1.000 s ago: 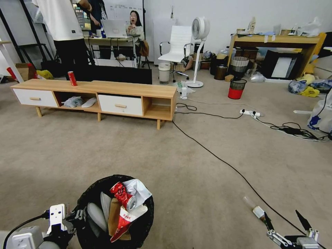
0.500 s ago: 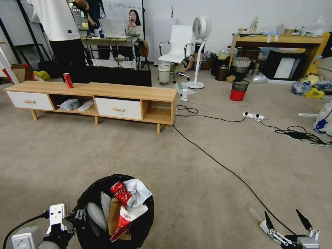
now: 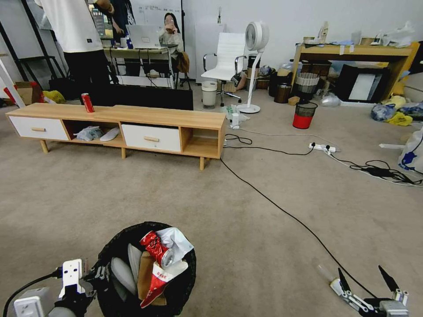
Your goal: Pick up the trash bin and place the garbage on the floor into it.
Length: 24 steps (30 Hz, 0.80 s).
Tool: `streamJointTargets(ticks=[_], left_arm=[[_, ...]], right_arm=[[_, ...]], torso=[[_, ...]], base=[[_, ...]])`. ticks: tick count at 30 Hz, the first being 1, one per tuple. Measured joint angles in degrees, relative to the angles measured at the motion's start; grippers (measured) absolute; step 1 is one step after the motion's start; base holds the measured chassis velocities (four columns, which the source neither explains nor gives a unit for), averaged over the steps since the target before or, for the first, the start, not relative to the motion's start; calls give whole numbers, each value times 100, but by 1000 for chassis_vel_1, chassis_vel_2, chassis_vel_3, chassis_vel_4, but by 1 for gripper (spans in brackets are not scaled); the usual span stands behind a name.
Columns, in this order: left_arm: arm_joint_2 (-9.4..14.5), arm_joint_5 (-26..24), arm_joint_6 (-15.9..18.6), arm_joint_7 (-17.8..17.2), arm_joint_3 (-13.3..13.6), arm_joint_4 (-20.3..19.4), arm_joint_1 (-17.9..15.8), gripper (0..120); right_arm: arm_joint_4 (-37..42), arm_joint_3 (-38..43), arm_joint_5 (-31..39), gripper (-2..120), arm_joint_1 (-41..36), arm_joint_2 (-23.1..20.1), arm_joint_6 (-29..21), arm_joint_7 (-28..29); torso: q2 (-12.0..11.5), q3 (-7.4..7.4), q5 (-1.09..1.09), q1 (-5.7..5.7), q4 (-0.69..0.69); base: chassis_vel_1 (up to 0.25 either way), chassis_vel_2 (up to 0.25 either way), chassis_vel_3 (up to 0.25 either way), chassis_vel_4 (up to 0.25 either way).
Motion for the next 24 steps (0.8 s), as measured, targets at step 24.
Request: streamJointTargets(ticks=[24], left_arm=[[38, -93, 33, -30, -73, 61, -18, 4]], right_arm=[[-1762, -357, -689, 100, 431, -1482, -2089, 1208]], torso=[[0, 1, 1, 0, 0]], base=[[0, 0, 0, 0]])
